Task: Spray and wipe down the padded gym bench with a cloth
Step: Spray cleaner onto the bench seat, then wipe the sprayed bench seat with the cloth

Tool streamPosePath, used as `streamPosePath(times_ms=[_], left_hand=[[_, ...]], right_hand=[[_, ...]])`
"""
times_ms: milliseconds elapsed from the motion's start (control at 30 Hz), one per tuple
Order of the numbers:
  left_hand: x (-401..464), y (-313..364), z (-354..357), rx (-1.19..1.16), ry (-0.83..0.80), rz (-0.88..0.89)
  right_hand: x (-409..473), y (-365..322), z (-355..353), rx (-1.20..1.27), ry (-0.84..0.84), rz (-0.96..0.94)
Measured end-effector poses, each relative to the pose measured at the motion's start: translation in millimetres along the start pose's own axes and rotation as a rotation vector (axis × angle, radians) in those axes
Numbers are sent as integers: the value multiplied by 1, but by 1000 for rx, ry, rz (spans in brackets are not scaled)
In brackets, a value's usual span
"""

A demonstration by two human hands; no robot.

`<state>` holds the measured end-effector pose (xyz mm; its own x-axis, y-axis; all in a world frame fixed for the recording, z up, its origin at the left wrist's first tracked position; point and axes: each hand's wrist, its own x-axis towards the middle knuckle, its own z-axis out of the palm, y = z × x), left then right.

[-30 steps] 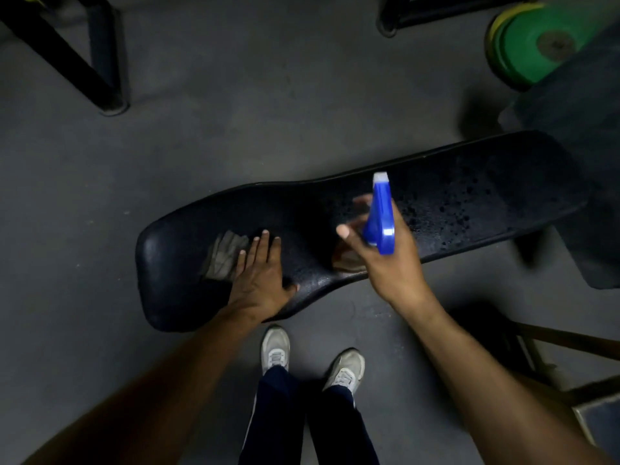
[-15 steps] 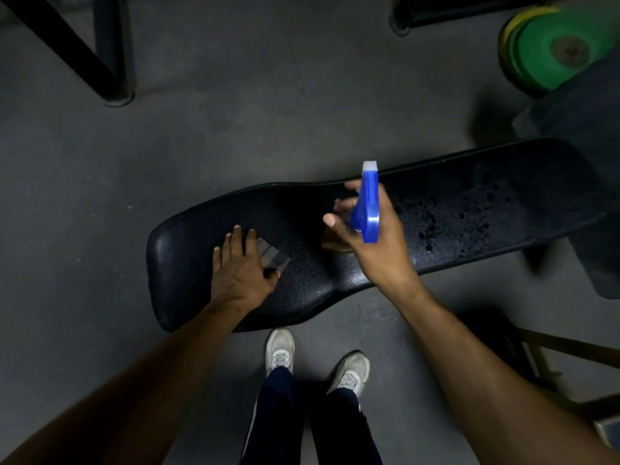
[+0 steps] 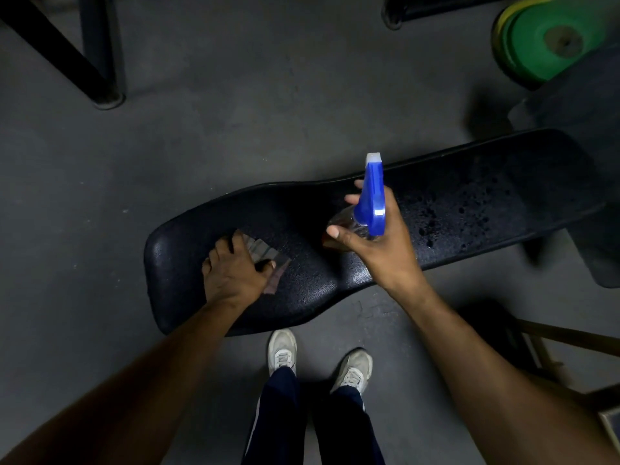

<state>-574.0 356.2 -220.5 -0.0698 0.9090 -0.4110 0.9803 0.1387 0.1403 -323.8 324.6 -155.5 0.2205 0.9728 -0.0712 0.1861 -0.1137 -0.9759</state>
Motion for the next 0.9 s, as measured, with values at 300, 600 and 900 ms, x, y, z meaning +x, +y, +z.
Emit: streamPosePath(times_ms=[300,600,900], left_hand=[[1,-3,1,-61,-127,-149],[-10,15,-1,-366,-179,-380],[-65,47,6,-877,-304,-408]], right_hand=[[-14,13,-14,43,-26,76],[-64,45,-33,-5,-20,276],[-113,72,-33,21,18,458]])
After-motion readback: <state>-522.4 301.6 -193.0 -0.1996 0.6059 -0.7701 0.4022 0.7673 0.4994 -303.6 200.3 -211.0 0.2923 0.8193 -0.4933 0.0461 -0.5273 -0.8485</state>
